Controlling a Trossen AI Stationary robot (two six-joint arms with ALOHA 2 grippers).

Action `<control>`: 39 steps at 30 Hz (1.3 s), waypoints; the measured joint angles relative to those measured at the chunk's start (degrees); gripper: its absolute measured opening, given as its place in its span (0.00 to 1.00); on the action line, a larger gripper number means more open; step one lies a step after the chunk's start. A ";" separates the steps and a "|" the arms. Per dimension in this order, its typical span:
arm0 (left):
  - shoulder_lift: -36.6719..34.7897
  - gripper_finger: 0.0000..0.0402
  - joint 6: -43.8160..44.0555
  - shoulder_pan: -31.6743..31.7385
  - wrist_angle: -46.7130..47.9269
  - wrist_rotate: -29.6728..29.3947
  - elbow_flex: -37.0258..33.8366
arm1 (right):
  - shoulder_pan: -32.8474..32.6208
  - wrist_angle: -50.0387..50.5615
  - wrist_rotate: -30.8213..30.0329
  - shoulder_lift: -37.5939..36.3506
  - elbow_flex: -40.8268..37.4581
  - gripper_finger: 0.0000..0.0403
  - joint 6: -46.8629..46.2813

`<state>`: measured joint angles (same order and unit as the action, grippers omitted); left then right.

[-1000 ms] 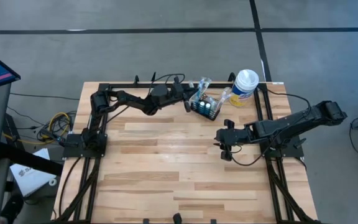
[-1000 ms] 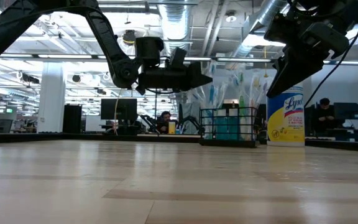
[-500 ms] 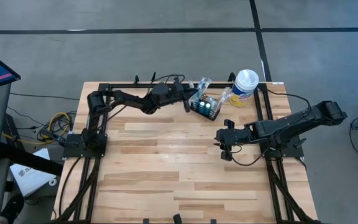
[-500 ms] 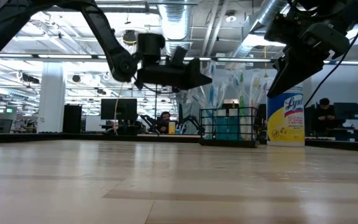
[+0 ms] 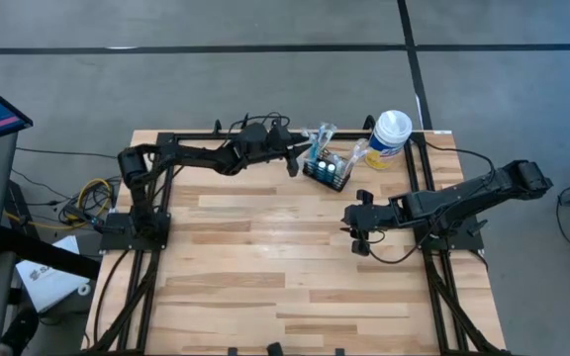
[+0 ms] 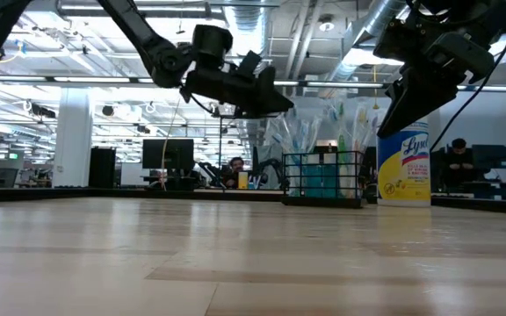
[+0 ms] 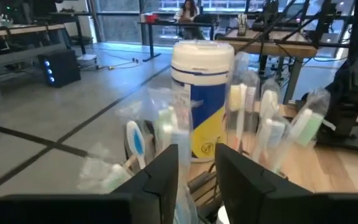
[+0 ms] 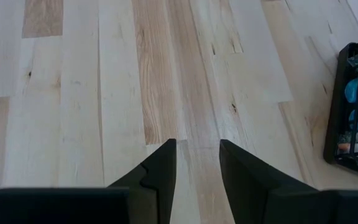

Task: Pick & Place toothbrushing station
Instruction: Return to Home Position

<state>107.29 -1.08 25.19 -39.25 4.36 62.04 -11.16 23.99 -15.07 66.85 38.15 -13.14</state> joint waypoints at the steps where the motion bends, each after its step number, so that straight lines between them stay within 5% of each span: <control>1: -0.71 0.25 -0.02 0.00 0.79 -0.02 0.00 | 0.00 0.02 0.00 0.00 0.00 0.28 0.02; 8: -9.48 0.26 0.18 -2.06 12.01 -0.06 0.09 | 0.00 -0.03 -0.03 0.00 0.00 0.28 -0.38; 15: -20.54 0.26 2.50 -8.34 36.53 -0.08 -1.29 | -0.81 -5.40 -6.49 -0.64 -0.02 0.28 -0.40; 39: -79.93 0.26 7.68 -33.39 35.21 -17.81 -44.37 | -16.01 0.56 -23.03 -21.44 0.00 0.20 -1.48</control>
<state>27.37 6.60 -8.20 -4.04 -13.45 17.67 -27.17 24.55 -38.10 45.40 38.15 -14.62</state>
